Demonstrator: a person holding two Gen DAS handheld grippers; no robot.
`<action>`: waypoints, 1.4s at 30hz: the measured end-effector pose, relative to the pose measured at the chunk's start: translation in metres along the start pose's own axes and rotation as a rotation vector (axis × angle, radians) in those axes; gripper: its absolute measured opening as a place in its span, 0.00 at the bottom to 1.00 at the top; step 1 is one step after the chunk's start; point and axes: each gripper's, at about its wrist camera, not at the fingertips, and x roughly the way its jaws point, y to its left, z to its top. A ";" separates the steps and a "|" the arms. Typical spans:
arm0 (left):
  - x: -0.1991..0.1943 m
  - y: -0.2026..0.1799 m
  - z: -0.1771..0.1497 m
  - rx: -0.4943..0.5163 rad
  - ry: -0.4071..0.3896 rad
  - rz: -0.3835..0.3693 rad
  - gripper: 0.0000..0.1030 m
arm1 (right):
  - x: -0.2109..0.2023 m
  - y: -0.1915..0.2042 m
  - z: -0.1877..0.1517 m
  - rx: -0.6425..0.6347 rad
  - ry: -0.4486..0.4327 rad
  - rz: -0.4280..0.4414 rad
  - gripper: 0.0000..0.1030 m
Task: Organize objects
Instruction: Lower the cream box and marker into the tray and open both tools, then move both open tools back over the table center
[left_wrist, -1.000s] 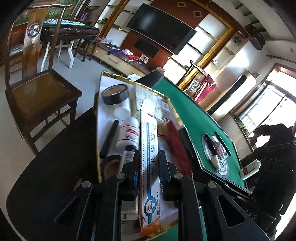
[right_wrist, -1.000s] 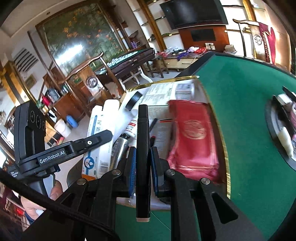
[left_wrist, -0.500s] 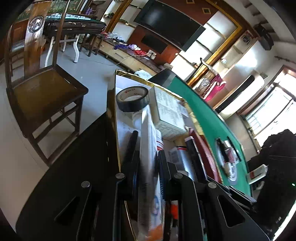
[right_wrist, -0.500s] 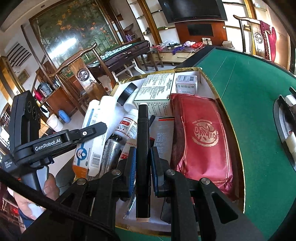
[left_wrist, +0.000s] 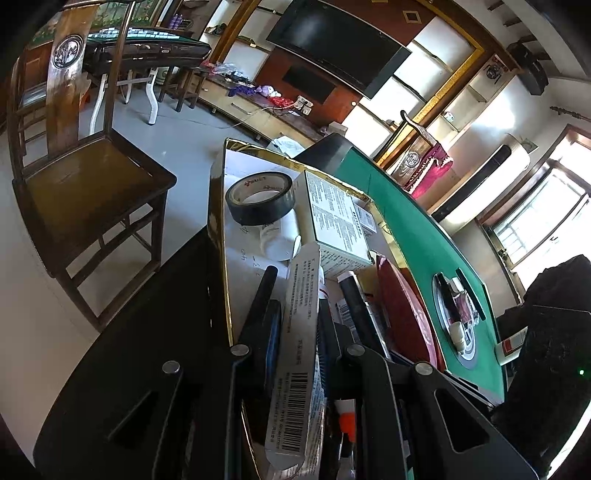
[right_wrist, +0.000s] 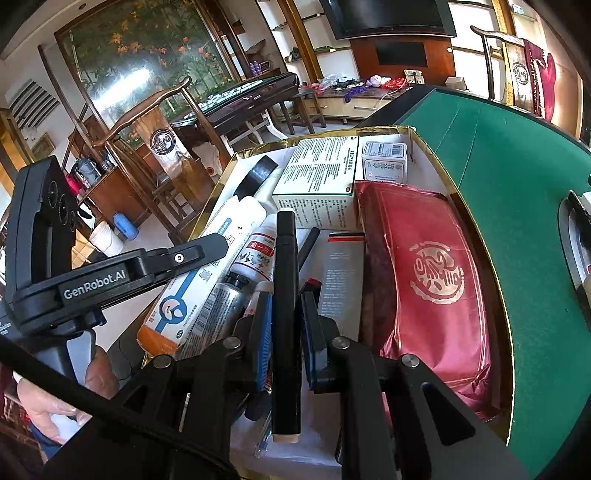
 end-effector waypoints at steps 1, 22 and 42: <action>-0.002 -0.001 -0.001 0.000 -0.001 -0.001 0.14 | 0.000 0.000 0.000 -0.001 0.001 0.000 0.13; -0.041 -0.106 -0.017 0.175 -0.035 -0.061 0.24 | -0.104 -0.067 -0.021 0.080 -0.144 -0.023 0.16; 0.132 -0.283 -0.061 0.109 0.354 -0.027 0.26 | -0.259 -0.247 -0.078 0.341 -0.350 -0.161 0.30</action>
